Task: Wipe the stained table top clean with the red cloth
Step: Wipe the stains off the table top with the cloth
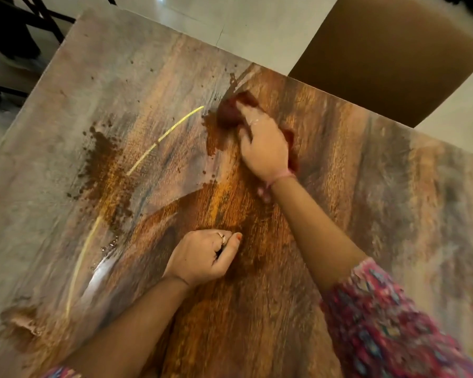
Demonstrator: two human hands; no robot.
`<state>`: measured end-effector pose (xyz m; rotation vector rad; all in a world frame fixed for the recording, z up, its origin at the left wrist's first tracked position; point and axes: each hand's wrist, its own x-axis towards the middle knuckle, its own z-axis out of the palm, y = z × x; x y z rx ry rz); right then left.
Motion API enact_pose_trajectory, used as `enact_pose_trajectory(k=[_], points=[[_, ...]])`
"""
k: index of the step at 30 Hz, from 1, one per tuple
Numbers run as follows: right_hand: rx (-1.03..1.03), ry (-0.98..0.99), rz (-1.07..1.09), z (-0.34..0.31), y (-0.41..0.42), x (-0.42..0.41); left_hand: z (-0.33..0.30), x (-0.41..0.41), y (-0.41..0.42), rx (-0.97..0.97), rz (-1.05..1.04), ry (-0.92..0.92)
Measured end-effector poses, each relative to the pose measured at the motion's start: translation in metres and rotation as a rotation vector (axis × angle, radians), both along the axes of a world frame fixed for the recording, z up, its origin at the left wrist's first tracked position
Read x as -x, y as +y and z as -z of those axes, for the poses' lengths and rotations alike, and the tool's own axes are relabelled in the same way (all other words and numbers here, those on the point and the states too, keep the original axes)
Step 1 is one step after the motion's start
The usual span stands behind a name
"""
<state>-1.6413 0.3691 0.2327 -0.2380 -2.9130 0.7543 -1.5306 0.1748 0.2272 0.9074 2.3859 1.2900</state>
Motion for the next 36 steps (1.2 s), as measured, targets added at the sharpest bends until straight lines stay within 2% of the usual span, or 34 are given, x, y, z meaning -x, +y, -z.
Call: enact_pose_trajectory(k=[3,5,7,11,14,16,21,25,29,32,34,36], points=[[-0.052,-0.019,-0.418,-0.004,-0.013,-0.064,0.0,0.001,0.001,0.003,-0.005,0.01],[-0.116,-0.078,-0.59,-0.007,0.01,-0.074,0.001,0.0,0.001,0.009,-0.008,-0.002],[-0.134,-0.103,-0.463,-0.008,0.047,-0.059,0.001,0.0,0.0,0.003,-0.015,-0.014],[-0.042,-0.107,0.284,-0.014,0.127,-0.008,0.001,-0.001,0.0,-0.018,-0.023,-0.008],[-0.051,-0.103,0.553,-0.012,0.121,0.011,0.002,-0.001,0.0,-0.032,-0.024,-0.002],[-0.062,-0.076,0.554,-0.008,0.091,0.0,0.003,-0.001,-0.001,-0.041,-0.031,-0.005],[-0.205,-0.079,0.344,0.003,0.043,-0.066,0.004,-0.001,0.0,-0.016,-0.024,-0.013],[-0.179,-0.098,0.418,-0.003,0.083,-0.025,0.003,0.0,-0.001,-0.014,-0.022,-0.015],[-0.013,-0.166,0.592,-0.021,0.128,0.029,0.003,-0.002,-0.002,-0.007,-0.026,-0.034],[0.021,-0.179,0.59,-0.019,0.121,0.039,0.002,-0.003,-0.001,0.002,-0.026,-0.04],[-0.002,-0.154,0.463,-0.015,0.087,0.033,0.0,-0.002,-0.002,-0.013,-0.022,-0.028],[-0.026,-0.12,0.174,-0.013,0.04,0.013,-0.002,-0.001,-0.001,-0.033,-0.021,-0.027]])
